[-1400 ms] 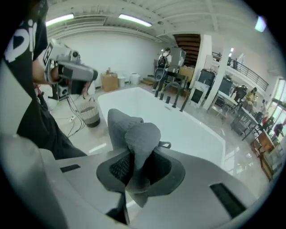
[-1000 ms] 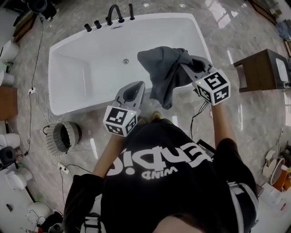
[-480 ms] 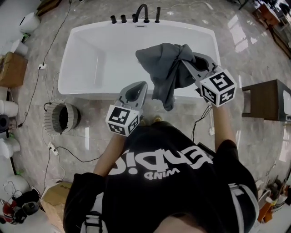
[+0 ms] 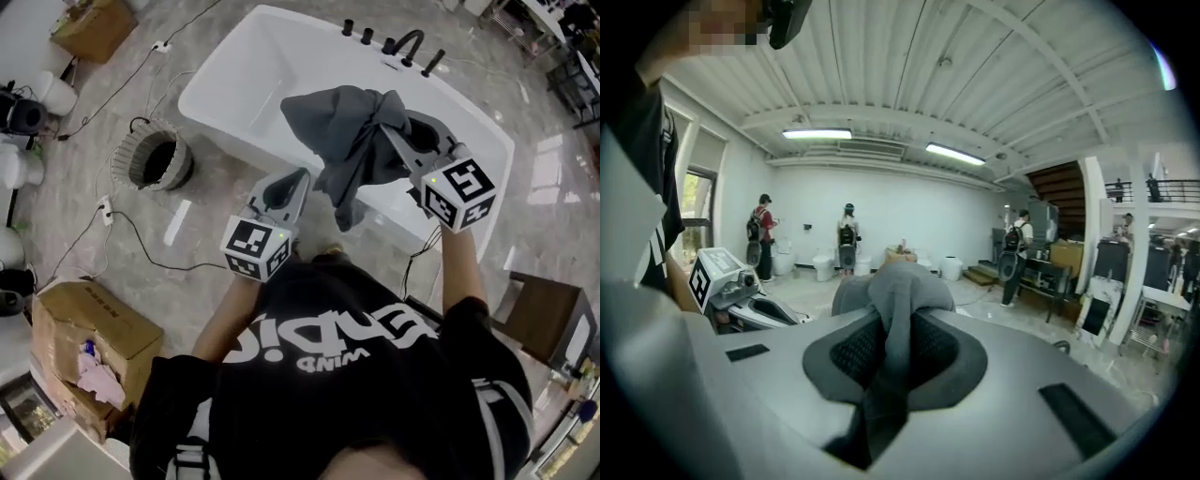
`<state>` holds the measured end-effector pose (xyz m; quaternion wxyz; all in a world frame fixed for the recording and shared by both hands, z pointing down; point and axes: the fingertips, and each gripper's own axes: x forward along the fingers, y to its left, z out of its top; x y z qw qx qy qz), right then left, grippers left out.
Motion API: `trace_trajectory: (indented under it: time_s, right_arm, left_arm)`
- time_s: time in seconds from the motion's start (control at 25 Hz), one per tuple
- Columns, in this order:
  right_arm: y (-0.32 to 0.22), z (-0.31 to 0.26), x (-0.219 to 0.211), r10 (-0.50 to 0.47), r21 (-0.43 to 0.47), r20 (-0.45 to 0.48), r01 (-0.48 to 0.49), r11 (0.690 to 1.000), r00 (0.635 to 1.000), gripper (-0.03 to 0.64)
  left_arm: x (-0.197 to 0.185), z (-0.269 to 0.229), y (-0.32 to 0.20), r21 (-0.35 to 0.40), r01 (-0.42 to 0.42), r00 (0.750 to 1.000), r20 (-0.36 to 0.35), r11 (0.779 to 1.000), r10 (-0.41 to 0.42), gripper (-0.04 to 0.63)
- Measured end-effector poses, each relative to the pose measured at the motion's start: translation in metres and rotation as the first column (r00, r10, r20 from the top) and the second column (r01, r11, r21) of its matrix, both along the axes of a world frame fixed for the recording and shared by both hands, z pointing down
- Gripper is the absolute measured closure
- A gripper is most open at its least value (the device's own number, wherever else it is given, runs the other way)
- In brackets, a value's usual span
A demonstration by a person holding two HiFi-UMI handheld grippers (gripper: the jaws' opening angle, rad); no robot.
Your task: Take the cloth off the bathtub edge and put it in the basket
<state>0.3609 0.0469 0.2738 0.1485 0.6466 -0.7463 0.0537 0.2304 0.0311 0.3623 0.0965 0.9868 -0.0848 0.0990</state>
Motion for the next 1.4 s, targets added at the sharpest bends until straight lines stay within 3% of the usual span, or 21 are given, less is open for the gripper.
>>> trace_trajectory:
  time_s: [0.12,0.28,0.52,0.76,1.08,1.4]
  right_arm:
    - [-0.043,0.002,-0.035,-0.106,0.003,0.014,0.106,0.994,0.994,0.565]
    - [-0.104,0.007,-0.101,-0.244,0.004,0.031,0.244,0.97,0.969,0.565]
    - [-0.177,0.008,-0.196,-0.353,0.013,0.042,0.353,0.936,0.935,0.565]
    - [-0.237,0.012,-0.276,-0.435,0.019,0.065,0.435,0.9,0.898,0.565]
    - [-0.291,0.014,-0.341,-0.523,0.007,0.071,0.524,0.851,0.849,0.565]
    - [-0.339,0.013,-0.387,-0.551,0.01,0.072,0.552,0.834,0.832,0.565]
  left_arm:
    - [-0.04,-0.001,-0.033,0.004,0.129,0.992,0.0,0.992,-0.129,0.583]
    - [-0.109,0.002,-0.076,-0.008,0.3,0.954,0.006,0.954,-0.3,0.583]
    - [-0.206,0.004,-0.127,-0.007,0.437,0.899,0.011,0.899,-0.437,0.583]
    - [-0.28,0.007,-0.174,-0.008,0.534,0.846,0.009,0.846,-0.534,0.583]
    - [-0.336,0.006,-0.213,-0.012,0.622,0.783,-0.007,0.783,-0.623,0.583]
    - [-0.376,0.017,-0.24,-0.038,0.659,0.751,-0.002,0.751,-0.66,0.583]
